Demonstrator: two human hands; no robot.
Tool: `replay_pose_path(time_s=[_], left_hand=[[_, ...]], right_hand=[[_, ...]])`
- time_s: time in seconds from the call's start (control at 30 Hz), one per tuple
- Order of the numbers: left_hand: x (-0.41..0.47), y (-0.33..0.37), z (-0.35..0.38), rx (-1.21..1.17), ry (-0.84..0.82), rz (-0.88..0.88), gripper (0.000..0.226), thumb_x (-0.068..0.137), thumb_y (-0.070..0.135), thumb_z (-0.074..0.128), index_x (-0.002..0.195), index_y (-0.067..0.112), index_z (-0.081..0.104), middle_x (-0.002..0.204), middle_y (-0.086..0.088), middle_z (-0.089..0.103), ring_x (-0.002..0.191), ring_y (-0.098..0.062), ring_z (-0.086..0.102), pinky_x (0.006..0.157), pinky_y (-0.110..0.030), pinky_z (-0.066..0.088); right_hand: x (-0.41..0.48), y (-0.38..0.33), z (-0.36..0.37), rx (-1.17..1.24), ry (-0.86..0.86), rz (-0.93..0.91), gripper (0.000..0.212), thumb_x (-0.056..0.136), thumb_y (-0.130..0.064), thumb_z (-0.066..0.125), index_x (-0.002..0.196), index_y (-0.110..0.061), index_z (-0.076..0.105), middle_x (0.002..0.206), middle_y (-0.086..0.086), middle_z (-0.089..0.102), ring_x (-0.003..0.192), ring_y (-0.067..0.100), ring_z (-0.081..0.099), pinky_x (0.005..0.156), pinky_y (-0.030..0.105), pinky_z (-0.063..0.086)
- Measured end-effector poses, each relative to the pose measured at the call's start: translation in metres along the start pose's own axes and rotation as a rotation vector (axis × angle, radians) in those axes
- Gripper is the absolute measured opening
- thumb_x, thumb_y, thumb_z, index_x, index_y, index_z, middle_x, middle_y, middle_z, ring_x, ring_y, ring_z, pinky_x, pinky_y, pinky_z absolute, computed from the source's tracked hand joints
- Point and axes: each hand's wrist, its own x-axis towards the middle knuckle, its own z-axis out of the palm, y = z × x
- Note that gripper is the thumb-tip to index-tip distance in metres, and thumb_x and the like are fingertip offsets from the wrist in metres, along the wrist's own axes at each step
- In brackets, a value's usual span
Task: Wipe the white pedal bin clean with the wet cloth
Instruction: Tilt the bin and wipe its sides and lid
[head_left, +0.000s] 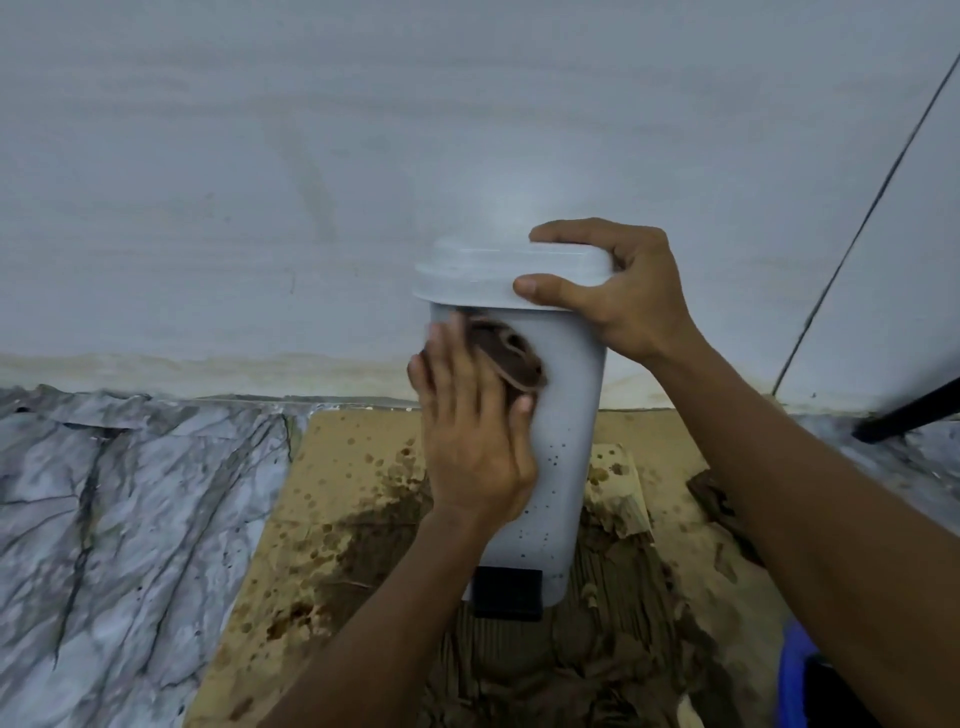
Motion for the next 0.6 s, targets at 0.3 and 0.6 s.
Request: replay_pose_path(time_s=[0.3, 0.6], left_hand=[[-0.017, -0.041, -0.017, 0.184, -0.229, 0.546, 0.056, 0.104, 0.029, 0.038, 0.154, 0.005, 0.028, 0.16, -0.018, 0.025, 0.153, -0.032, 0.016, 0.125, -0.049, 0.011], [-0.027, -0.034, -0.013, 0.227, -0.342, 0.635, 0.06, 0.106, 0.034, 0.036, 0.156, 0.003, 0.022, 0.162, -0.019, 0.017, 0.153, -0.034, 0.011, 0.125, -0.05, 0.008]], right_hand=[[-0.003, -0.001, 0.007, 0.036, -0.011, 0.027, 0.048, 0.059, -0.041, 0.093, 0.098, -0.019, 0.078, 0.105, -0.009, 0.074, 0.099, 0.004, 0.068, 0.084, 0.019, 0.051], [-0.005, -0.004, 0.001, 0.019, -0.005, 0.043, 0.046, 0.06, -0.041, 0.092, 0.098, -0.019, 0.078, 0.103, -0.007, 0.075, 0.097, 0.003, 0.069, 0.082, 0.018, 0.051]])
